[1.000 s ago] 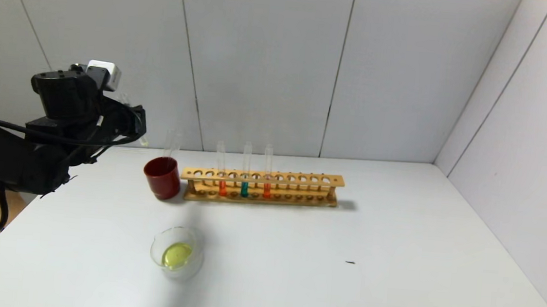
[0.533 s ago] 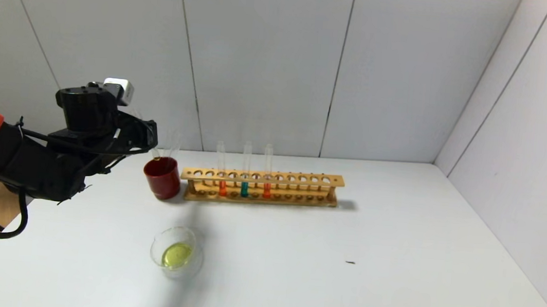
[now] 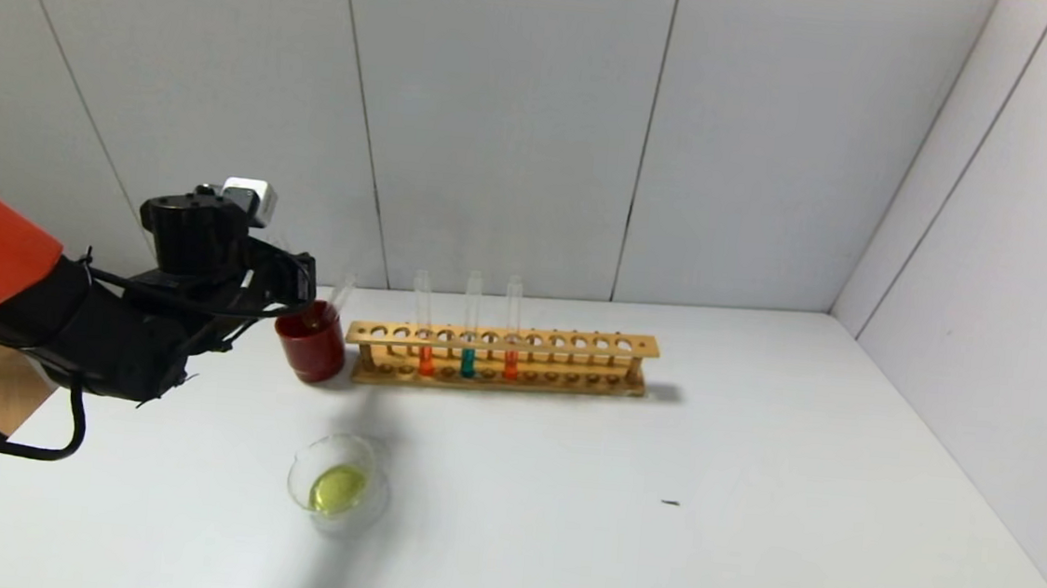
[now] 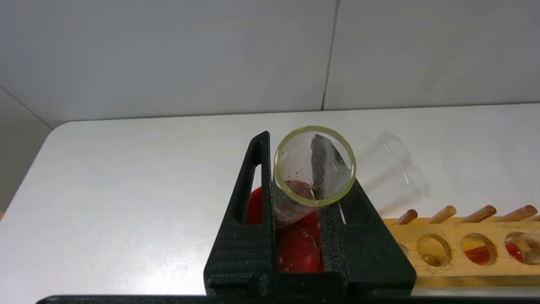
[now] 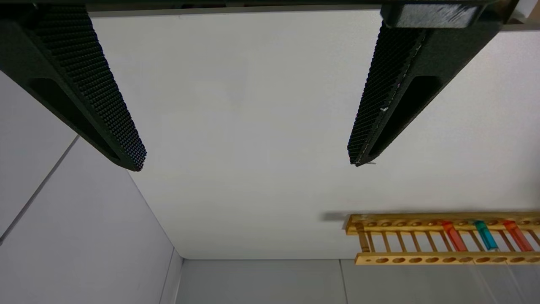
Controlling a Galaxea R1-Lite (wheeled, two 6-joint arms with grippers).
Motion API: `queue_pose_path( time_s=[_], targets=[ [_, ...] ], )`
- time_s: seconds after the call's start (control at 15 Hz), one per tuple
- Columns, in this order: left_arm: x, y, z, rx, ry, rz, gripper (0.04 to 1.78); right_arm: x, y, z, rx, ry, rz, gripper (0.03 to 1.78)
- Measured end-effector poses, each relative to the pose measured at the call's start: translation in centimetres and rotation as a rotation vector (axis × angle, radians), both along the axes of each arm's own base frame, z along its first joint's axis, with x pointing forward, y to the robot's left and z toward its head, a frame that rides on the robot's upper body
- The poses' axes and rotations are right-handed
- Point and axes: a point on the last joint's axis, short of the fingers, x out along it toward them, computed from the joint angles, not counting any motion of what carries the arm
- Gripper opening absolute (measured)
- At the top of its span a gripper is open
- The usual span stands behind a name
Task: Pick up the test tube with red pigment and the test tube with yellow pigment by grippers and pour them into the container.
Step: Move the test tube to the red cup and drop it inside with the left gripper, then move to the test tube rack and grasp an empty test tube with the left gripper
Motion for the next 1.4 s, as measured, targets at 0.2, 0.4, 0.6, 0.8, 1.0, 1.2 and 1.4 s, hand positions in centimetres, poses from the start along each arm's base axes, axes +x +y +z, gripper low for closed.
queue_pose_path(
  time_s=[0.2,0.4,0.6,0.8,1.0,1.2,1.4],
  targets=[
    [0.4,0.0,-0.9,0.003,0.016,0.005,0.38,0.0,0.0,0.0,0.000,0.000,0.000,1.75],
    [0.6,0.1,-1.4,0.007,0.026,0.014,0.64,0.0,0.0,0.0,0.000,0.000,0.000,1.75],
    [0.5,0.1,-1.0,0.012,0.016,0.013,1.15,0.0,0.0,0.0,0.000,0.000,0.000,1.75],
    [0.0,0.2,0.5,0.015,-0.011,0.014,1.55,0.0,0.0,0.0,0.000,0.000,0.000,1.75],
    [-1.5,0.1,3.1,0.047,-0.034,0.001,1.74,0.0,0.0,0.0,0.000,0.000,0.000,1.75],
    [-4.1,-1.0,6.2,0.061,-0.027,-0.037,1.75,0.0,0.0,0.0,-0.001,0.000,0.000,1.75],
    [-8.1,-3.9,8.7,0.067,0.033,-0.150,1.75,0.0,0.0,0.0,0.000,0.000,0.000,1.75]
  ],
)
